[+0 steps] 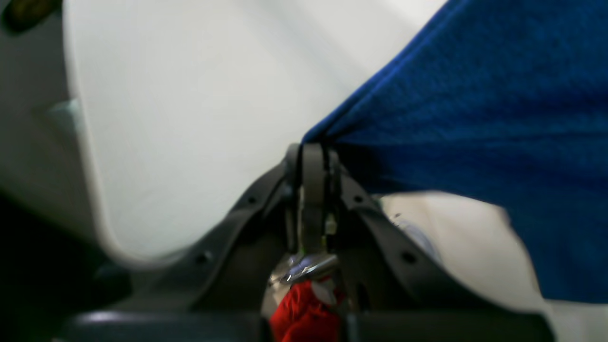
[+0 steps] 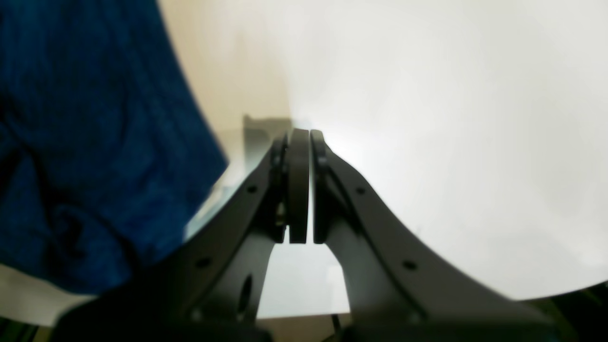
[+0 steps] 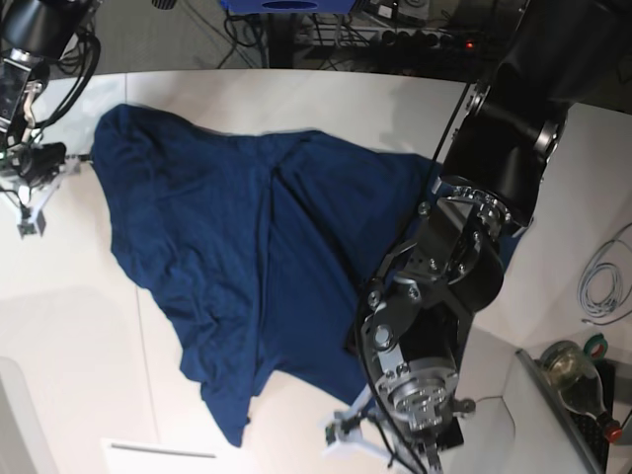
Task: Layout the t-shirt on the table in an organized manner, then fold the t-shirt properly
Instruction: 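Pull the shirt with the left gripper toward the right gripper, bunching it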
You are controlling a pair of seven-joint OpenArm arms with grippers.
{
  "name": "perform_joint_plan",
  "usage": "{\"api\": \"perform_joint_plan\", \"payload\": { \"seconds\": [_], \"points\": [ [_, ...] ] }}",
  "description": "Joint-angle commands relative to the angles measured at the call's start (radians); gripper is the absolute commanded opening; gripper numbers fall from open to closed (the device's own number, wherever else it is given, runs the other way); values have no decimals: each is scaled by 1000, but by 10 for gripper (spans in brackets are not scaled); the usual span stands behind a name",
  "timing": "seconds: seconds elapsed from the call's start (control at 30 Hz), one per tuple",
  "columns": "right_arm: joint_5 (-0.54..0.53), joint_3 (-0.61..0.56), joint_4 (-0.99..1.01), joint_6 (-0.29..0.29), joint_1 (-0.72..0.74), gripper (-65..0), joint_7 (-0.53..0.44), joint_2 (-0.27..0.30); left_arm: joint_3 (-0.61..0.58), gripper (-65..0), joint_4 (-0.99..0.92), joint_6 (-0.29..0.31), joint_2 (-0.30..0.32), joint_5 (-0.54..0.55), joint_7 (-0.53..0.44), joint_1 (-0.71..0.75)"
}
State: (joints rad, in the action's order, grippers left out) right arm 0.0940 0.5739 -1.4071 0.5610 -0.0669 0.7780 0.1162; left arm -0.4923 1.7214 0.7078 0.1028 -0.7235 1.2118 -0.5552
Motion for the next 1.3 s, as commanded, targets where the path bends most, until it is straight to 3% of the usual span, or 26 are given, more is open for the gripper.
{"api": "perform_joint_plan", "payload": {
  "seconds": [0.0, 0.17, 0.6, 0.73, 0.83, 0.87, 1.0, 1.27],
  "points": [
    [-3, 2, -15, -2, 6, -647, -10, 15, 7, -650, 38, -10, -16, -44, 26, -55],
    [-3, 1, -15, -2, 6, -647, -10, 17, 7, -650, 99, -10, -45, -66, 82, -122],
    [-4, -2, -19, 1, 16, -647, -9, 13, 33, -650, -8, -10, -108, -63, 72, -207],
    [-4, -5, -33, 9, 11, -648, -13, -25, 120, -650, -206, -10, -197, -69, -88, -211],
    [-6, -7, -93, 107, 3, -648, -15, -63, 183, -650, -347, -10, -246, -67, -195, -211],
    [-6, -18, -123, 137, 3, -648, -13, -75, 202, -650, -392, -43, -260, -63, -229, -211],
    [-4, -180, -196, 137, -3, -648, -9, -82, 225, -650, -550, -198, -260, -37, -367, -231],
    [-4, -415, -99, 137, 22, -648, -10, -85, 225, -650, -708, -523, -260, 256, -502, -277]
  ]
}}
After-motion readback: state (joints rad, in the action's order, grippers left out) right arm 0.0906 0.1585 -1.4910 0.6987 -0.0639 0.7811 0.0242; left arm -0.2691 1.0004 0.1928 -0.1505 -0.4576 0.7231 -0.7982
